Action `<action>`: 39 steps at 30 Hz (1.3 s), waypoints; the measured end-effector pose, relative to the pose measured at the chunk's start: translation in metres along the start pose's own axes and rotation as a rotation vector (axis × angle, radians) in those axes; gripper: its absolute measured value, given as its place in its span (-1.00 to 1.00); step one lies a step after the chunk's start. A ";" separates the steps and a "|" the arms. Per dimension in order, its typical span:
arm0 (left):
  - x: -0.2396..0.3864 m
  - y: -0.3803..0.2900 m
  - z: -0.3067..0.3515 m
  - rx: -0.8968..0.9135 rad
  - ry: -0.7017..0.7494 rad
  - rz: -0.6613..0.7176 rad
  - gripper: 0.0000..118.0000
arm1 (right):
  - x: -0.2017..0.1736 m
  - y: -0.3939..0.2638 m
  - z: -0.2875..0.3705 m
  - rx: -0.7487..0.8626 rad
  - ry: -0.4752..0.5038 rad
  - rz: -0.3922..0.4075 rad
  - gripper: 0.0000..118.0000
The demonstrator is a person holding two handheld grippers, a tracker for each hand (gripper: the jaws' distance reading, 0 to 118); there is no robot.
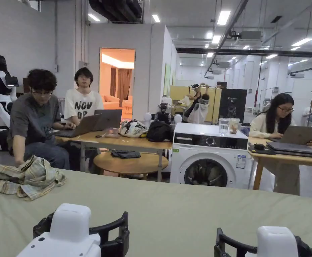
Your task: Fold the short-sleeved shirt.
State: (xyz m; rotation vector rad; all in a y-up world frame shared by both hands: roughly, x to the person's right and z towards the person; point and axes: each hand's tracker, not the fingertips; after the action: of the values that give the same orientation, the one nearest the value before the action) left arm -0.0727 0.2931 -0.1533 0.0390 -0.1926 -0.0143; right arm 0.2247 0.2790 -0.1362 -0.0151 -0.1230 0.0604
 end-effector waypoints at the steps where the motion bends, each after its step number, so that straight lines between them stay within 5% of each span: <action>1: 0.000 0.000 0.000 -0.002 0.004 -0.005 0.76 | 0.001 0.000 0.000 0.001 -0.001 -0.004 0.93; 19: 0.000 -0.008 -0.003 -0.013 -0.010 0.019 0.76 | 0.001 -0.001 -0.005 -0.033 -0.038 -0.011 0.93; 30: 0.004 -0.012 -0.007 -0.047 -0.030 0.021 0.76 | 0.014 -0.004 -0.009 -0.089 0.089 -0.209 0.93; 39: 0.001 -0.015 -0.014 -0.058 -0.040 0.062 0.76 | 0.000 -0.003 -0.015 -0.132 0.027 -0.174 0.93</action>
State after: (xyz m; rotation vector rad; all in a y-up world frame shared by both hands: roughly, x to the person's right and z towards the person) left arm -0.0692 0.2785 -0.1672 -0.0252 -0.2336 0.0412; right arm 0.2271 0.2758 -0.1506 -0.1372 -0.1005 -0.1215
